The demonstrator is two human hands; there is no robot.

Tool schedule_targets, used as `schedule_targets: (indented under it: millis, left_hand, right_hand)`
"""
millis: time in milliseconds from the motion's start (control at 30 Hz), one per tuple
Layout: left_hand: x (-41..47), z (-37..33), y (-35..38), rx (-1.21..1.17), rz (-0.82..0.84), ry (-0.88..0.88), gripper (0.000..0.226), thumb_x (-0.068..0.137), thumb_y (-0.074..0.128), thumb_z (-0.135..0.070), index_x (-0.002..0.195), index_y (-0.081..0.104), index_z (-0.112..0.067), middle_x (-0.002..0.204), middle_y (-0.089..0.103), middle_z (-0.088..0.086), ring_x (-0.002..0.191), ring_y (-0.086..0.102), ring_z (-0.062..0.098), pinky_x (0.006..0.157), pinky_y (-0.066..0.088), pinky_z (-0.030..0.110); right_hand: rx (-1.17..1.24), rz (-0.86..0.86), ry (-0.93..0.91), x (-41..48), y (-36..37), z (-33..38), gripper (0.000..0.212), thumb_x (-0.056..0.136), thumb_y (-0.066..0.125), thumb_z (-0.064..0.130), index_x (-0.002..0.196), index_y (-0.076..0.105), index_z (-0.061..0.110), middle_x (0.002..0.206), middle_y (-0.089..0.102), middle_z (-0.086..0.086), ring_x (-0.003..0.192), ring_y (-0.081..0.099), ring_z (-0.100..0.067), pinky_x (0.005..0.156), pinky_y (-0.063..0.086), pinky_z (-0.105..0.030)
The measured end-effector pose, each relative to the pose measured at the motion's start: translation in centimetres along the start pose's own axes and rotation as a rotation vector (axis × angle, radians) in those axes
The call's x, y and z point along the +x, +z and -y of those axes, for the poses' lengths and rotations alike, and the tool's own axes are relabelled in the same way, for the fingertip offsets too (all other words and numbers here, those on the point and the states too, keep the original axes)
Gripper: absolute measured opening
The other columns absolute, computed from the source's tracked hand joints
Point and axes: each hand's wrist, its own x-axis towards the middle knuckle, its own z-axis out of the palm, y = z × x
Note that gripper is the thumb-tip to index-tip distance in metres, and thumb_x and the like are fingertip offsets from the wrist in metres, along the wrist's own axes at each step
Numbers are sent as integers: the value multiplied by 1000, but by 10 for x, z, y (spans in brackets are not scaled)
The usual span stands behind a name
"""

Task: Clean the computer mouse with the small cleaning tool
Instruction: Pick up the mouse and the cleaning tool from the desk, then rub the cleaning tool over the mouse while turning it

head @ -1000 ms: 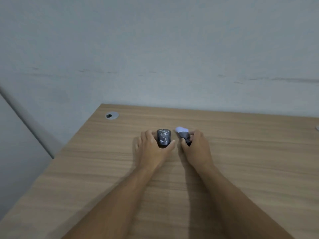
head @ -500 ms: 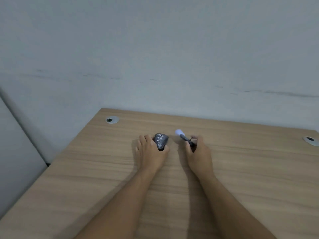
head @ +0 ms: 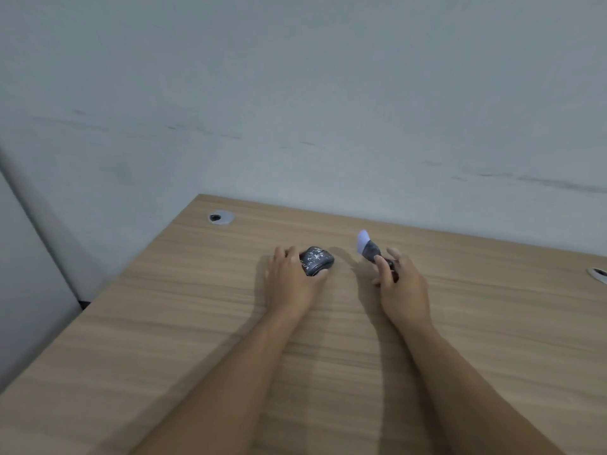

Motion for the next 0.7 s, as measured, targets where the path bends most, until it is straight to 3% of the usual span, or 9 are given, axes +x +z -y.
schedule_targets:
  millis: [100, 267, 333, 433, 567, 700]
  left_hand:
    - [2, 3, 0, -83, 10, 34, 52, 79, 86, -49, 122, 73, -23, 121, 64, 0, 119, 61, 28, 104, 51, 46]
    - [8, 7, 1, -247, 2, 48, 46, 78, 93, -42, 117, 75, -24, 116, 68, -6, 110, 66, 18, 94, 55, 38]
    - [12, 11, -1, -293, 18, 47, 48, 77, 95, -40, 118, 75, -25, 115, 71, -8, 109, 68, 15, 94, 57, 38]
    - [21, 16, -2, -299, 59, 59, 49, 77, 96, -39, 119, 75, -26, 117, 75, -10, 107, 71, 13, 91, 58, 31]
    - [30, 15, -7, -309, 97, 97, 43, 79, 98, -32, 114, 73, -35, 115, 78, -9, 102, 74, 11, 79, 51, 9]
    - [30, 16, -9, -339, 118, 89, 44, 79, 100, -28, 113, 75, -38, 107, 84, -12, 100, 80, 12, 90, 61, 23]
  right_hand:
    - [37, 4, 1, 2, -1, -1, 25, 108, 63, 40, 130, 61, 27, 82, 78, 7, 81, 75, -11, 78, 51, -35]
    - [64, -14, -58, 7, -1, 6, 14, 106, 67, 38, 109, 71, 25, 96, 80, 10, 85, 71, 0, 68, 45, -6]
    - [92, -47, -77, 12, 0, 9, 12, 105, 69, 34, 107, 70, 23, 92, 79, 9, 79, 69, 1, 68, 46, -6]
    - [106, -80, -66, 22, 5, 5, 16, 101, 72, 39, 108, 71, 24, 88, 73, 10, 74, 63, -5, 73, 51, -24]
    - [124, -83, -102, 33, 6, 4, 10, 101, 70, 38, 105, 68, 28, 81, 65, 10, 70, 58, 0, 65, 41, -7]
    - [143, -71, -171, 30, 9, 6, 6, 105, 66, 34, 107, 66, 29, 82, 65, 16, 73, 59, 8, 67, 39, -5]
